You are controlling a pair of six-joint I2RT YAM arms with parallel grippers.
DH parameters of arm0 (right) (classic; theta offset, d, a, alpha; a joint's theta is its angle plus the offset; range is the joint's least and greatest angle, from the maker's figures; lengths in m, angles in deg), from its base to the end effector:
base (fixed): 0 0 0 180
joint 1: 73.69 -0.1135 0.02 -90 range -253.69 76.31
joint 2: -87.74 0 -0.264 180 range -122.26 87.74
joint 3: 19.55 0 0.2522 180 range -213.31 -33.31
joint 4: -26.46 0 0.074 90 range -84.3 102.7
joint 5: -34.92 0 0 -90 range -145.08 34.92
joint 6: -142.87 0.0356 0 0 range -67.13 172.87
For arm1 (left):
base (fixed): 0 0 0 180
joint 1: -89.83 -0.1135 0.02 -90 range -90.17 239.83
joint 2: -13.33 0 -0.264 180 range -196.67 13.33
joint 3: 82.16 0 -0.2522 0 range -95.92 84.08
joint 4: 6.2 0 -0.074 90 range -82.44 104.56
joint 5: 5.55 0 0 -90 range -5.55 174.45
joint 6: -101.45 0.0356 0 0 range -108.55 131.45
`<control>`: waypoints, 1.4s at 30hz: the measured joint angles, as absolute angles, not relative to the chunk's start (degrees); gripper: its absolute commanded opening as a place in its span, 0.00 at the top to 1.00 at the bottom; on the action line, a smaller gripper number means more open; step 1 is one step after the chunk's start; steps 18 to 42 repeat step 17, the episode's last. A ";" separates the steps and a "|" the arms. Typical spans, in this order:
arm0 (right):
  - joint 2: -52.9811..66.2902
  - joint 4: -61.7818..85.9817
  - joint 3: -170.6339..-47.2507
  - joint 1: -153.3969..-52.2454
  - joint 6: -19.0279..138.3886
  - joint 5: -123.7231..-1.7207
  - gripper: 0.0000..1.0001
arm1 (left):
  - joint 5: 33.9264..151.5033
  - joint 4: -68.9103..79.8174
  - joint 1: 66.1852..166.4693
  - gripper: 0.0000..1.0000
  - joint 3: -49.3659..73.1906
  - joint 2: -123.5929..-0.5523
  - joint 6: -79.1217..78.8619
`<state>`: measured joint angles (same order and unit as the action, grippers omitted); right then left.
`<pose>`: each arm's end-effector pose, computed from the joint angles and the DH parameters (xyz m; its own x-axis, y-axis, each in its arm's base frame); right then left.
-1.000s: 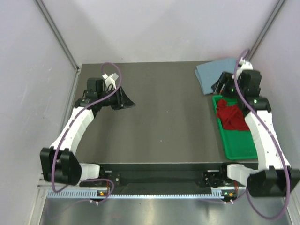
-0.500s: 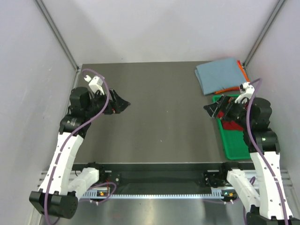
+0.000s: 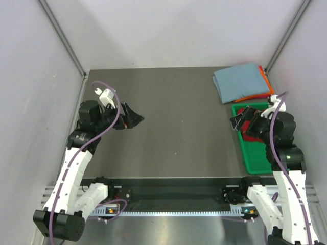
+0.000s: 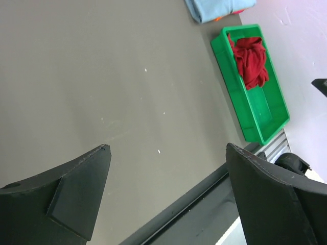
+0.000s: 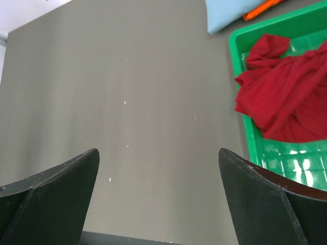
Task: Fold and stack the t-shirts
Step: Reset both grippers
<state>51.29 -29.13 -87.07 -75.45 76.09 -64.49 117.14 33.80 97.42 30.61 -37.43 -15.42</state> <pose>0.1227 0.0096 0.3552 -0.4518 0.3753 -0.8094 -0.0009 0.9070 0.4211 0.1860 -0.0442 0.3480 -0.6251 -0.3004 -0.7204 0.3582 0.7097 -0.6067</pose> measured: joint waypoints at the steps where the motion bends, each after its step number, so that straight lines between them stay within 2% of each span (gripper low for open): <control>1: 51.75 -29.54 -87.09 -75.45 76.29 -63.70 0.00 | 117.23 34.02 97.42 0.01 30.85 -37.43 -15.42; 9: 53.54 -31.42 -89.27 -75.45 77.01 -62.96 0.00 | 116.24 36.24 97.42 0.02 28.12 -37.17 -14.31; 17: 57.39 -28.78 -86.43 -75.45 80.15 -69.39 0.00 | 116.11 36.18 97.42 0.03 24.03 -35.00 -15.27; 42: 57.39 -28.78 -86.43 -75.45 80.15 -69.39 0.00 | 116.11 36.18 97.42 0.03 24.03 -35.00 -15.27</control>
